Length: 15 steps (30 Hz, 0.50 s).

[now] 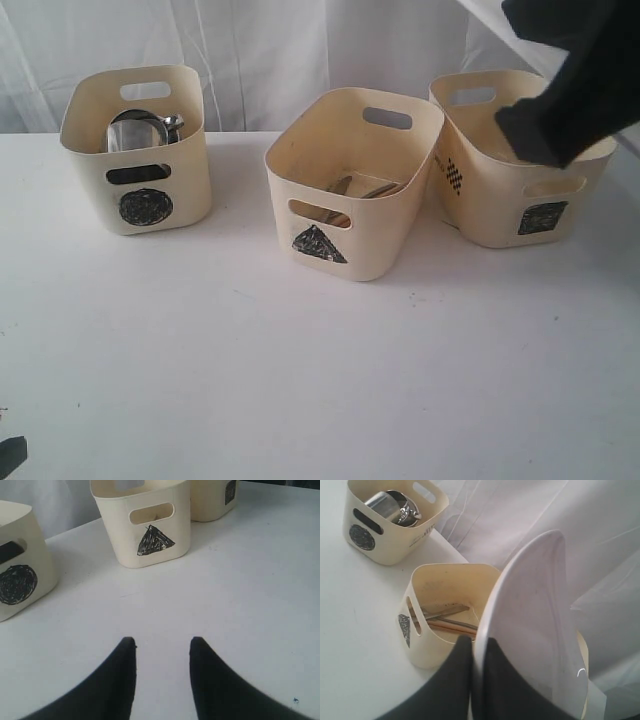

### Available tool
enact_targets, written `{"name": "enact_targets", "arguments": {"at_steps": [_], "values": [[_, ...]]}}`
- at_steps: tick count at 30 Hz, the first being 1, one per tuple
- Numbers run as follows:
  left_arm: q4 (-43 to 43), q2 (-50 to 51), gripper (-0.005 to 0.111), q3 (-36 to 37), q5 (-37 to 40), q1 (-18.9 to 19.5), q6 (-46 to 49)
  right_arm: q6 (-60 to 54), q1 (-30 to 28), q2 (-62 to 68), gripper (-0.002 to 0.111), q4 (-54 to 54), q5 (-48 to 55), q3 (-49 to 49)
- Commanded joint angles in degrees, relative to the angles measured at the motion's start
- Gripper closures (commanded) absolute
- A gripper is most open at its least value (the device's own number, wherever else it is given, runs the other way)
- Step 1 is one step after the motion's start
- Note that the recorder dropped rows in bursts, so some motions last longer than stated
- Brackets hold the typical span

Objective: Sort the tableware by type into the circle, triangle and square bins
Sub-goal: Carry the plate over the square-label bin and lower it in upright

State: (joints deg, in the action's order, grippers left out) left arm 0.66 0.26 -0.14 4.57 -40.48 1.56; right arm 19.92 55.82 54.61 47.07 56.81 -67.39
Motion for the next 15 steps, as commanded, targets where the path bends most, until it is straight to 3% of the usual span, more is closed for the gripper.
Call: {"name": "enact_targets", "arguments": {"at_steps": [1, 7, 15], "values": [[-0.7, -0.3, 0.065, 0.1, -0.2, -0.3, 0.0, -1.9, -5.4, 0.8, 0.108, 0.9, -6.1, -0.7], [-0.7, -0.3, 0.065, 0.1, -0.2, -0.3, 0.0, -5.4, -13.3, 3.5, 0.108, -2.3, -11.6, -0.7], [-0.7, -0.3, 0.065, 0.1, -0.2, -0.3, 0.0, -15.8, -30.4, 11.6, 0.108, -13.3, -30.1, -0.7]]}}
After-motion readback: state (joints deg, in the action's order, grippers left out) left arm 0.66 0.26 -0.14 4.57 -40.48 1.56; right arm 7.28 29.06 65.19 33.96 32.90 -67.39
